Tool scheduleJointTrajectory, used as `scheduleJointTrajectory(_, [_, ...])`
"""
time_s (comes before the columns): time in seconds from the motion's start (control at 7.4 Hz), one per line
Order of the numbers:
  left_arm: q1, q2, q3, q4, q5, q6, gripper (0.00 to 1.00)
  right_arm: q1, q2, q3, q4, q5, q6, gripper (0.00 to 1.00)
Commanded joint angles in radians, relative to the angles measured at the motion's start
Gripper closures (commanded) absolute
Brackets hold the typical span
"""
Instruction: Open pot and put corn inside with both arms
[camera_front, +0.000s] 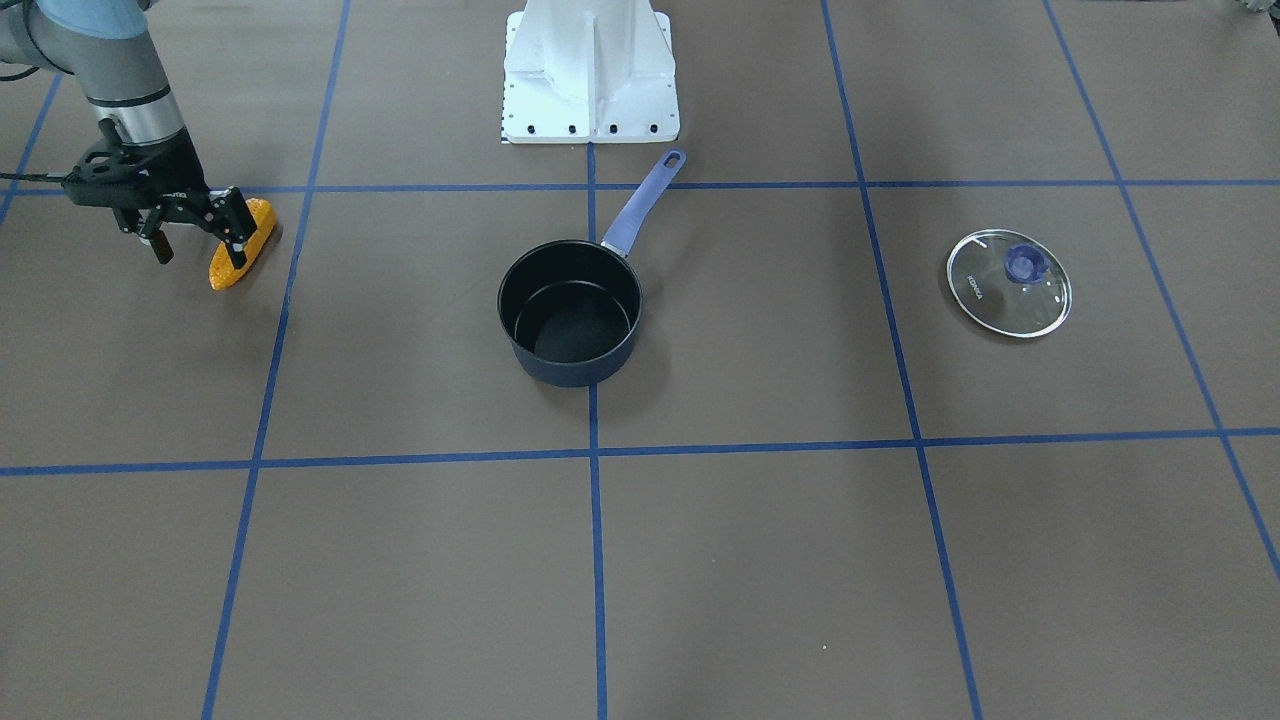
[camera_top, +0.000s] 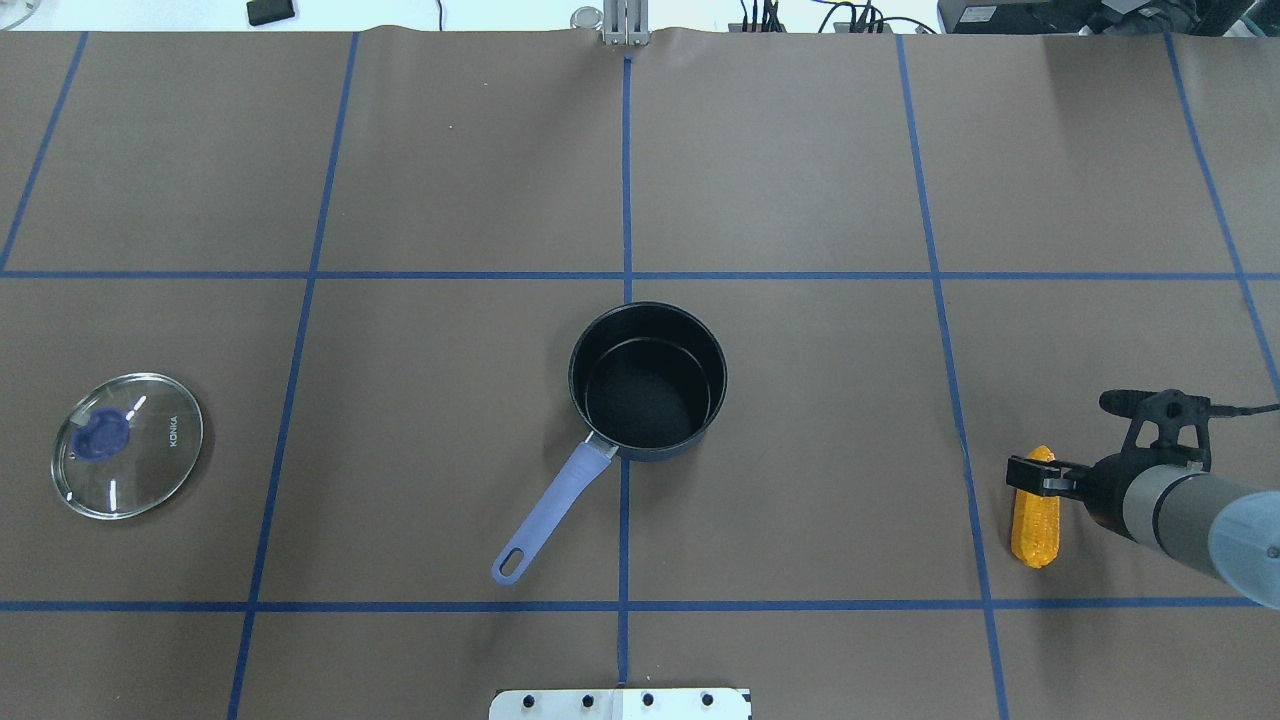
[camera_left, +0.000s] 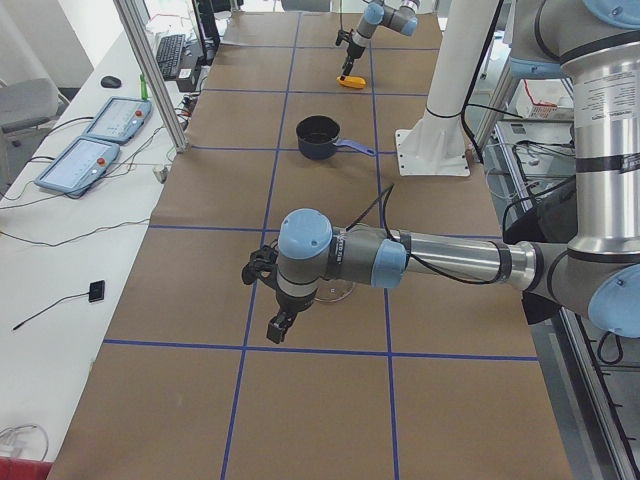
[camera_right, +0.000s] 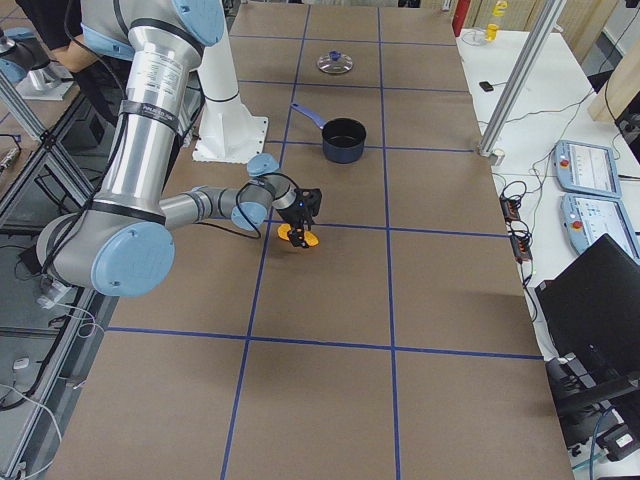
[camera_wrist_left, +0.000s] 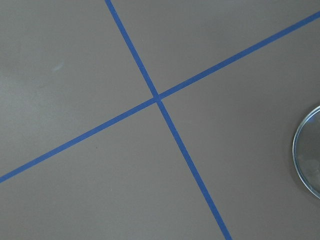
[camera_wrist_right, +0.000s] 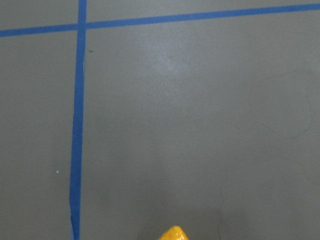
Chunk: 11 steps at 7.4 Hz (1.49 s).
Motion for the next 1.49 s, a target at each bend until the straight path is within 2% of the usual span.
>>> scheduleJointTrajectory(0.0, [0.000,0.000,-0.001,-0.001,0.000,0.000,0.01,-0.114,-0.008,-0.002,-0.004,-0.104,0.066,0.17])
scheduleJointTrajectory(0.14, [0.000,0.000,0.001,-0.001,0.000,0.000,0.01,-0.134,-0.008,-0.002,-0.004,-0.116,0.085,0.51])
scheduleJointTrajectory(0.27, [0.000,0.001,-0.001,-0.001,0.000,0.000,0.01,-0.137,-0.008,-0.002,-0.004,-0.116,0.083,0.98])
scheduleJointTrajectory(0.54, [0.000,0.005,-0.002,-0.001,0.000,0.000,0.01,-0.119,-0.022,0.030,-0.004,-0.103,0.068,1.00])
scheduleJointTrajectory(0.81, [0.000,0.005,-0.001,-0.001,0.000,0.000,0.01,0.038,-0.002,0.034,-0.004,0.050,-0.101,1.00])
scheduleJointTrajectory(0.95, [0.000,0.005,-0.001,-0.001,-0.002,0.000,0.01,0.135,0.041,0.017,-0.008,0.137,-0.195,1.00])
scheduleJointTrajectory(1.08, [0.000,0.005,-0.001,-0.001,-0.002,0.000,0.01,0.236,0.151,0.005,-0.104,0.240,-0.275,1.00])
scheduleJointTrajectory(1.35, [0.001,0.005,0.001,-0.001,-0.002,0.000,0.01,0.257,0.535,-0.012,-0.447,0.269,-0.323,1.00])
